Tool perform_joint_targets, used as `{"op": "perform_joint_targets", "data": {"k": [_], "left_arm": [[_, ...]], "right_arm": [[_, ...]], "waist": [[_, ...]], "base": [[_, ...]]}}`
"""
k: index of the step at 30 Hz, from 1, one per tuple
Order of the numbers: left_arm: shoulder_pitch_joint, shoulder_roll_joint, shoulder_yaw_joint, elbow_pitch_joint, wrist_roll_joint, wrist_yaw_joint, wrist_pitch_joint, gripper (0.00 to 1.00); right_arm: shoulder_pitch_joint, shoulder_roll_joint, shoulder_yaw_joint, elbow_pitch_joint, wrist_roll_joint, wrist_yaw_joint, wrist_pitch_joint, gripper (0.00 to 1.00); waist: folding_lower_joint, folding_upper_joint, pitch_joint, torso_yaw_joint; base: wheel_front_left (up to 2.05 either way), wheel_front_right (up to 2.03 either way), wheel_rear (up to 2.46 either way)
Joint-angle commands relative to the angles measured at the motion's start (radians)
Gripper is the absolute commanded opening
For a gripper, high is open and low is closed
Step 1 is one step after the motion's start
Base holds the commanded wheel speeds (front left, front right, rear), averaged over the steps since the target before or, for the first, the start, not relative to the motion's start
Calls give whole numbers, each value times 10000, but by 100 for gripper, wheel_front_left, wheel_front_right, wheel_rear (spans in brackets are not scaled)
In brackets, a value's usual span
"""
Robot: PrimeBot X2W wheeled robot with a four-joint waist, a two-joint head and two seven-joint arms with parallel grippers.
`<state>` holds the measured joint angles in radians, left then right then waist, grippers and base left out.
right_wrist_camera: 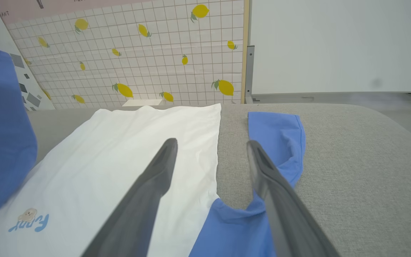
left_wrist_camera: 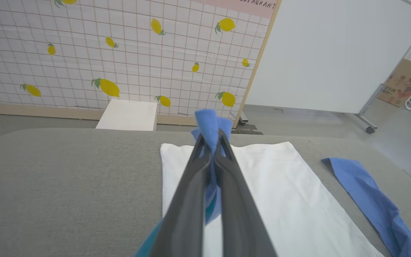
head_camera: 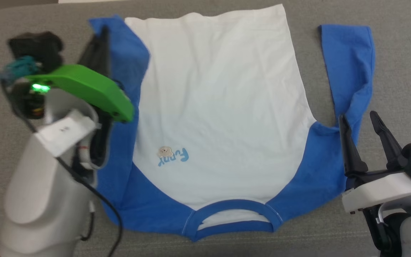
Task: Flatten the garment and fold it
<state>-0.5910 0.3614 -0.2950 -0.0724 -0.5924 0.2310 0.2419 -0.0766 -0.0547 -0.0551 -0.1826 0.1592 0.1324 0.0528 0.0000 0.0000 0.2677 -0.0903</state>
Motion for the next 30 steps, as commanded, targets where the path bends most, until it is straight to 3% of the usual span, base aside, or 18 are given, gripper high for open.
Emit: {"op": "perform_joint_targets", "data": {"k": [1,6,12,19,24,30], "left_arm": [[191,-364,-408,-125,21,-108,-34,0],[224,-1734,-1942,454,-90,-478,101,0],[119,-2775,-3419,2501,-169,-1023,207,0],[-298,-3100,-5009,4247,-604,-1396,-210,0],[-749,-3108,-6655,4667,-1579,-1168,-649,0],[-1516,-3109,-8348,5759,-1983,-889,-567,0]], "right_arm": [[149,23,9,-90,-30,-17,46,100],[309,32,127,-197,27,-17,167,100],[370,38,246,-245,84,-17,219,100],[283,42,324,-156,209,-17,122,100],[147,43,354,1,337,-17,-24,100],[-41,44,575,231,458,-17,-199,100]], "waist": [[0,0,-650,479],[0,0,-842,393],[0,0,-798,33],[0,0,-511,-528],[0,0,-223,-944],[0,0,-21,-1360]], "base": [[0,0,0],[0,0,0],[0,0,0],[0,0,0],[0,0,0],[0,0,0]]}}
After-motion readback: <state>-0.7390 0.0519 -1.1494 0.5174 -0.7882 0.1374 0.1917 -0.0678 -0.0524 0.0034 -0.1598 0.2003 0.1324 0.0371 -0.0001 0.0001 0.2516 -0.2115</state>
